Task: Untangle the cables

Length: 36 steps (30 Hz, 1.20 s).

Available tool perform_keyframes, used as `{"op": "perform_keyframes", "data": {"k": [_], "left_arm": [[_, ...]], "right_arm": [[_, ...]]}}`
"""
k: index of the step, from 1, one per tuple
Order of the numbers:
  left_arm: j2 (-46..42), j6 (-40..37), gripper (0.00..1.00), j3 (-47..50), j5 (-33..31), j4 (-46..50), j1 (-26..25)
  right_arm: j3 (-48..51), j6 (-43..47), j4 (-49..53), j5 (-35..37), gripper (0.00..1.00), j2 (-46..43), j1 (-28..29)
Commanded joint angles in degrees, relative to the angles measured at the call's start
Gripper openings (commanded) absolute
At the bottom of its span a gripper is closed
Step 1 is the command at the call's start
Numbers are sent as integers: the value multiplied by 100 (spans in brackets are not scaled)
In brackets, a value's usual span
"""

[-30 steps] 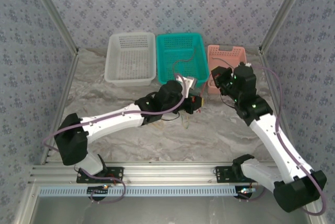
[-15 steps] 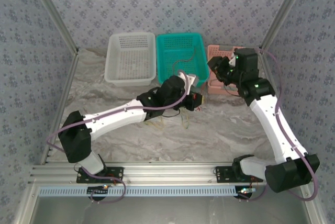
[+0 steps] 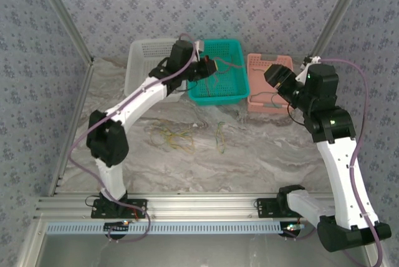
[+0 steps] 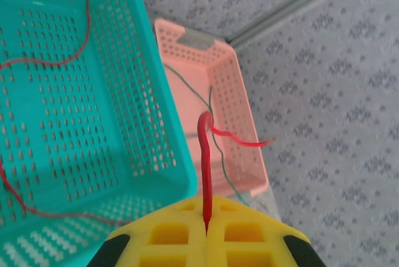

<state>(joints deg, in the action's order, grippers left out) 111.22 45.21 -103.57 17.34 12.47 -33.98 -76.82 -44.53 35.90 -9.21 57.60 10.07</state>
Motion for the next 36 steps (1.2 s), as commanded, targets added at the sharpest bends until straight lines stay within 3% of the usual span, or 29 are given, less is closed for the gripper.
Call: {"op": "perform_keyframes", "data": {"k": [1,5,8,10,12,16,20,23,27,32,36], "left_arm": [[816,207,0,-1068,282,415,214],[2155,256,0,-2952,344,1125,369],[3203,149,41,-4747,357,2204,413],[3630,46,49,-5605,271,2893,406],[3694,-50,53,-5865,184,3228,373],[3176,-435,59,-5479,-293,3422,189],[2245,-674,60,-4254,-753,3321,52],[1061,-701,60,-2158,-1099,2399,-42],[-558,-327,57,686,-1110,881,-19],[-2091,32,49,3092,-1462,171,-335],[-3084,253,46,4450,-2027,-13,-850]], "right_arm": [[235,214,111,43,69,-53,218],[445,242,106,254,69,-71,625],[756,329,182,502,69,-93,1003],[1202,372,181,655,69,-132,1236],[1639,403,160,894,68,-169,1545],[2395,387,-41,1204,64,-2,2040],[2837,331,-600,1174,58,499,2327],[2767,370,-850,1298,57,1080,2513],[2476,477,-1138,1437,56,1971,2644],[1880,569,-1259,1598,52,3084,2695],[1404,457,-1219,1795,51,3815,2784]]}}
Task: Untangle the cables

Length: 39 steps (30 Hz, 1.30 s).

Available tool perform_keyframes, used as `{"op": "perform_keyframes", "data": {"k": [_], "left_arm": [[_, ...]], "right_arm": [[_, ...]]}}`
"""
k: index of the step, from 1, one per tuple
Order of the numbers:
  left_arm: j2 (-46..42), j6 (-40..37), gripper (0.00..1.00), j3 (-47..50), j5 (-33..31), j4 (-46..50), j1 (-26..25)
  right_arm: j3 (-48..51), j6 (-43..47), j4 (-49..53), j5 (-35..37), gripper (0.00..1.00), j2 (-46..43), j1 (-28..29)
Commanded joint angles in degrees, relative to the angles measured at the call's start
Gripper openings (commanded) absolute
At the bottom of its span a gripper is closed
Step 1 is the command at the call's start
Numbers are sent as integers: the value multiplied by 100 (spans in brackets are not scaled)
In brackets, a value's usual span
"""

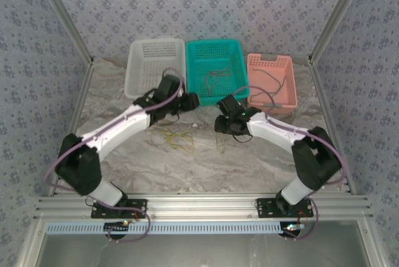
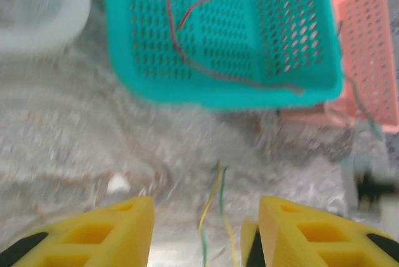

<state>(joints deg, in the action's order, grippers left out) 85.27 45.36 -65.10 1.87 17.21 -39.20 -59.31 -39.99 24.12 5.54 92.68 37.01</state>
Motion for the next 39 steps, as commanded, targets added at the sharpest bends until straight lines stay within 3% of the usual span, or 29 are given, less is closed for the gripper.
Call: {"op": "perform_keyframes", "data": {"k": [1,10,19,24,27,31,39], "left_arm": [[-647,274,46,835,-574,-499,-461],[-1401,450,45,1751,-1132,-294,-1283],[-1426,469,44,1876,-1227,-366,-1467],[-1308,453,45,1882,-1011,-680,-1479],[-1161,406,52,1808,-554,-955,-1404],[-887,321,56,1724,531,-1537,-1128],[-570,704,63,1480,1254,-2267,-1036]], "right_arm": [[-415,-32,-47,373,51,424,99],[-848,-322,131,782,38,1228,273],[-1080,-369,465,1235,3,1232,372],[-574,-235,331,1371,0,337,537],[-166,126,84,1211,0,-460,596],[571,957,-532,289,0,-1635,494],[1099,1608,-486,-771,0,-3067,158]]}}
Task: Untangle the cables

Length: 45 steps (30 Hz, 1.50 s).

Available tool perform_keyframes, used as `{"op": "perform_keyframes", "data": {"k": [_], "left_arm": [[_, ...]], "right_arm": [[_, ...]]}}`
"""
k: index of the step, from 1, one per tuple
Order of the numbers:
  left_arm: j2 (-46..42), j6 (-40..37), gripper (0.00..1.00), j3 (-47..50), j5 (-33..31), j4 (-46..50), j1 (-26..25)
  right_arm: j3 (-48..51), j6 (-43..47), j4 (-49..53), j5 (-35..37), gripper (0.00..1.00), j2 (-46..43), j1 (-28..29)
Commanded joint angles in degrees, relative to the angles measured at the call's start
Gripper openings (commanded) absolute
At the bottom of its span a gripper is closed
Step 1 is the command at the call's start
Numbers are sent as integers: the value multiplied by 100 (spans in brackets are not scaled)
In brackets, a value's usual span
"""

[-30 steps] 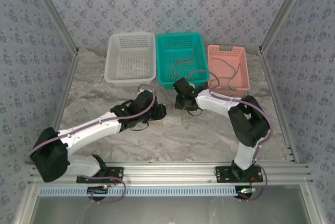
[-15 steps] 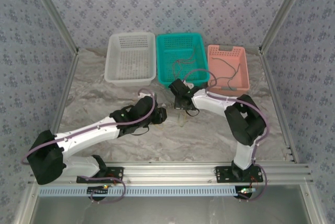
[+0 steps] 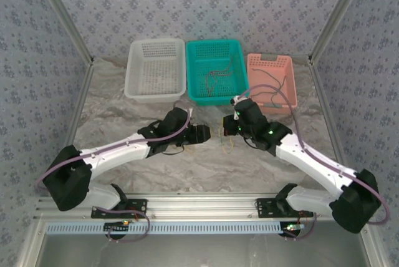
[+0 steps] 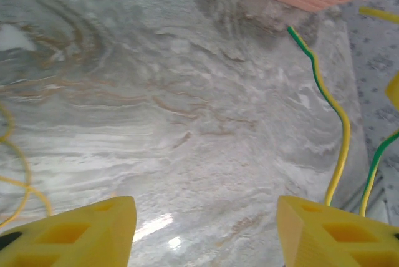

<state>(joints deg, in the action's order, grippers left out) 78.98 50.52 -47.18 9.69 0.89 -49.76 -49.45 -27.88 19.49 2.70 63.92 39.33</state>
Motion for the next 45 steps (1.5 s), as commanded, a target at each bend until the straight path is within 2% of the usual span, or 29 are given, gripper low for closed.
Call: {"op": "perform_keyframes", "data": {"k": [1,5,9,21,27,30,33,35,36,41,43,45], "left_arm": [[109,299,64,-331,534,-774,23],[253,737,65,-390,735,-1214,-6],[375,914,66,-543,762,-1189,-77],[993,989,48,-759,751,-1205,-157],[1090,1123,35,-762,731,-1342,-184],[1016,1188,31,-688,703,-1420,-192],[966,1213,22,-679,704,-1441,-210],[953,1245,9,-668,709,-1498,-210],[925,1256,0,-653,670,-1512,-213],[231,1258,0,-355,48,-1264,-10],[-315,1336,0,-69,-359,-1214,202],[-826,1438,0,247,-762,-1314,375]], "right_arm": [[120,412,7,-509,0,-256,-83],[102,399,64,-557,0,-336,-84],[137,355,12,-560,0,-347,-79],[243,109,-147,-624,0,-515,-75],[314,46,-95,-519,0,-680,-132],[344,35,-84,-554,0,-749,-203],[372,2,-96,-597,0,-791,-233],[387,-15,-127,-610,0,-808,-241],[394,-36,-142,-597,0,-816,-238],[586,-398,-34,-160,0,-1140,-398],[946,-998,-146,-5,0,-1548,-718],[1439,-1869,-475,-150,0,-2022,-1101]]}}
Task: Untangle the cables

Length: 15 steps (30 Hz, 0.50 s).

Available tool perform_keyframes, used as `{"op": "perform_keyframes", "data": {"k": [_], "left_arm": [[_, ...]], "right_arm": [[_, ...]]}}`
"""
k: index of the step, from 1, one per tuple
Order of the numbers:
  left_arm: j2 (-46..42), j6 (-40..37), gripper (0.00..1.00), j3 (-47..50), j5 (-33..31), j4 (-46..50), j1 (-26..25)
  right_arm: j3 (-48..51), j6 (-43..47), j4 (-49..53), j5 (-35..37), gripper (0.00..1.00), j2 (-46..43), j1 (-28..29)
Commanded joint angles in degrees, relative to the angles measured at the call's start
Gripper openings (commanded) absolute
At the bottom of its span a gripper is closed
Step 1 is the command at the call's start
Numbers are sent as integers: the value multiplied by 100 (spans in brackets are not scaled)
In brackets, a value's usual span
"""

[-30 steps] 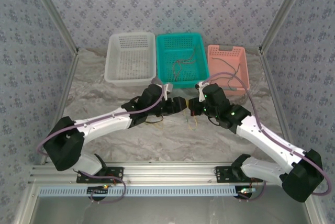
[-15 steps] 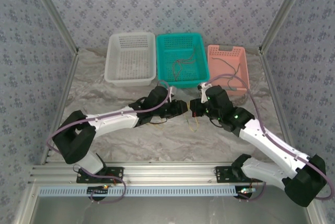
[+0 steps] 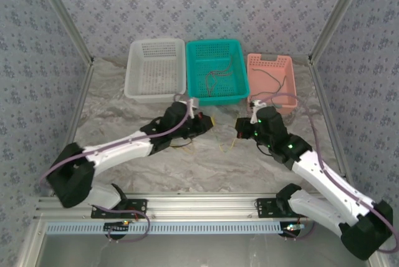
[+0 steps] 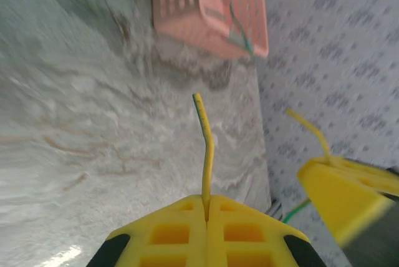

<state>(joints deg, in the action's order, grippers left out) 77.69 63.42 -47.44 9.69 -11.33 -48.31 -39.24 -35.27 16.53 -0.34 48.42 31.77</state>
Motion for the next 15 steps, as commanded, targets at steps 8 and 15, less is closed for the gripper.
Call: {"op": "perform_keyframes", "data": {"k": [8,15], "left_arm": [[-1744,163,0,483,-1259,-638,851],[-1821,218,0,112,-766,-711,1497]], "right_arm": [[1186,-5093,595,1555,0,-958,815],[1741,-6674,-184,1576,0,-573,1609]]}}
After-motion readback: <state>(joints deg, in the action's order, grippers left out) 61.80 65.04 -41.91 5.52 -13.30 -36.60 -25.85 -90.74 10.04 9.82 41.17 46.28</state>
